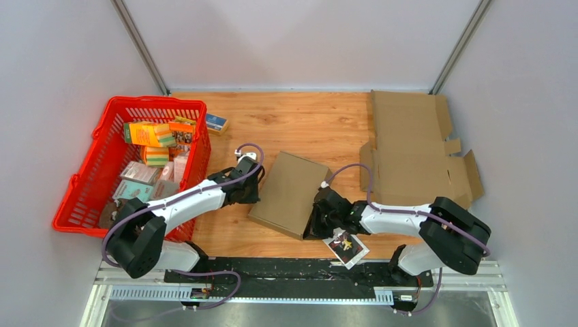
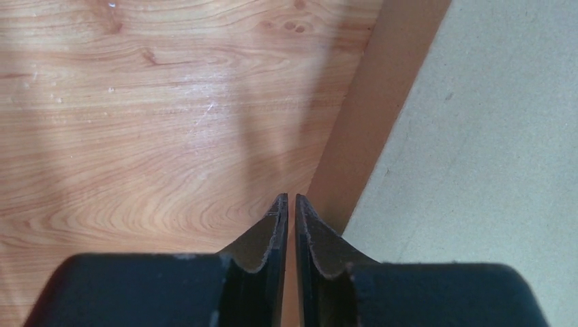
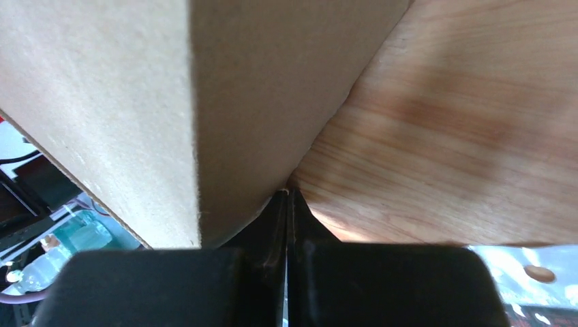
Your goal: Fold the paper box
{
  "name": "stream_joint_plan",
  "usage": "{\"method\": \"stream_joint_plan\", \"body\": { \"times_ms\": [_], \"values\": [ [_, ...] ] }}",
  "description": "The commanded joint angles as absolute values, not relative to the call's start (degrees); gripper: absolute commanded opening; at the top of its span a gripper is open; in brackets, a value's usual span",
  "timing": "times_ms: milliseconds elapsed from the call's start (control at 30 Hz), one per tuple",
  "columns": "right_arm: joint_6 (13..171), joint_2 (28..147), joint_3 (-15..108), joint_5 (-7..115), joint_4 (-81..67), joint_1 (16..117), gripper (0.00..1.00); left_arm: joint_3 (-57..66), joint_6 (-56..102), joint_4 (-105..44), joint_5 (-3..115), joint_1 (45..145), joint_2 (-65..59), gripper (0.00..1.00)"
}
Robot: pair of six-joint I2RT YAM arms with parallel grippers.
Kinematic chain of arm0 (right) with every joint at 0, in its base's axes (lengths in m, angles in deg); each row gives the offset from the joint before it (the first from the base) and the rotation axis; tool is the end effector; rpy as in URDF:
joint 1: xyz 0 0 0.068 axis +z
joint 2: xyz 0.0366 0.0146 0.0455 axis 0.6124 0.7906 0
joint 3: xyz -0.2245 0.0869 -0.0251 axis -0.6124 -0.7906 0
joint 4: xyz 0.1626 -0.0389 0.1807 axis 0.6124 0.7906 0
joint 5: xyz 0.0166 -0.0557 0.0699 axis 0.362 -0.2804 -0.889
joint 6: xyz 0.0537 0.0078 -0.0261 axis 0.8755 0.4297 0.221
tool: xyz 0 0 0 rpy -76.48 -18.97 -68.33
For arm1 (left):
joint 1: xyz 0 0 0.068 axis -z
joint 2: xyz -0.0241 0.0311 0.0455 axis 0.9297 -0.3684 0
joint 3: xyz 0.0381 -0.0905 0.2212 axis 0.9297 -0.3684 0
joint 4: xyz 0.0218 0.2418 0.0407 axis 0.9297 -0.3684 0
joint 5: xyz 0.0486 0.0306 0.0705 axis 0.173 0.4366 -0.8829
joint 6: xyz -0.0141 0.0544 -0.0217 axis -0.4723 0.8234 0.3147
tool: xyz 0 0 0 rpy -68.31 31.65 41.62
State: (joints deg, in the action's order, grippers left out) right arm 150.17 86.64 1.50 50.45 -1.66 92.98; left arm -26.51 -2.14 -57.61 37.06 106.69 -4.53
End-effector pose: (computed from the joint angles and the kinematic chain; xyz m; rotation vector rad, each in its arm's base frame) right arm 0.1300 0.2018 0.1079 0.1630 2.8686 0.8897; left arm 0.1982 -0.1458 0.1517 -0.0361 2.6149 -0.2216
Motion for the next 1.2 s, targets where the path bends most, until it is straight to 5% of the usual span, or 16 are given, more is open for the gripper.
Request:
{"method": "stream_joint_plan", "body": {
  "times_ms": [0, 100, 267, 433, 567, 767, 967, 1167],
  "values": [
    [149.47, 82.51, 6.91, 54.18, -12.52, 91.73, 0.02, -24.95, -6.16, -60.55, 48.21, 111.72, -4.49, 0.2],
    [141.54, 77.42, 10.34, 65.04, 12.22, 91.47, 0.05, -19.24, -0.28, -66.71, 44.07, 109.09, -3.34, 0.29],
    [127.48, 71.52, 9.47, 68.97, 22.25, 81.2, 0.16, -10.35, 8.61, -72.25, 40.99, 102.94, -4.73, 0.38],
    [116.66, 79.04, 17.27, 65.55, 18.21, 66.71, 0.19, 1.08, 12.22, -72.35, 39.33, 98.71, -13.87, 0.29],
    [113.66, 91.18, 27.91, 62.64, 17.85, 61.94, 0.03, 10.92, 13.8, -74.97, 37.74, 97.04, -26.06, 0.2],
    [113.39, 105.33, 37.59, 57.47, 17.33, 61.05, 0.0, 20.6, 14.33, -75.43, 37.56, 96.68, -36.45, 0.18],
    [118.66, 110.63, 39.35, 47.31, 10.32, 62.63, 0.0, 25.26, 13.36, -72.71, 46.86, 97.82, -41.74, 0.15],
    [138.93, 113.26, 30.83, 26.12, -32.96, 62.28, 0.0, 23.17, 12.14, -64.89, 63.56, 101.08, -43.07, 0.13]
  ]
}}
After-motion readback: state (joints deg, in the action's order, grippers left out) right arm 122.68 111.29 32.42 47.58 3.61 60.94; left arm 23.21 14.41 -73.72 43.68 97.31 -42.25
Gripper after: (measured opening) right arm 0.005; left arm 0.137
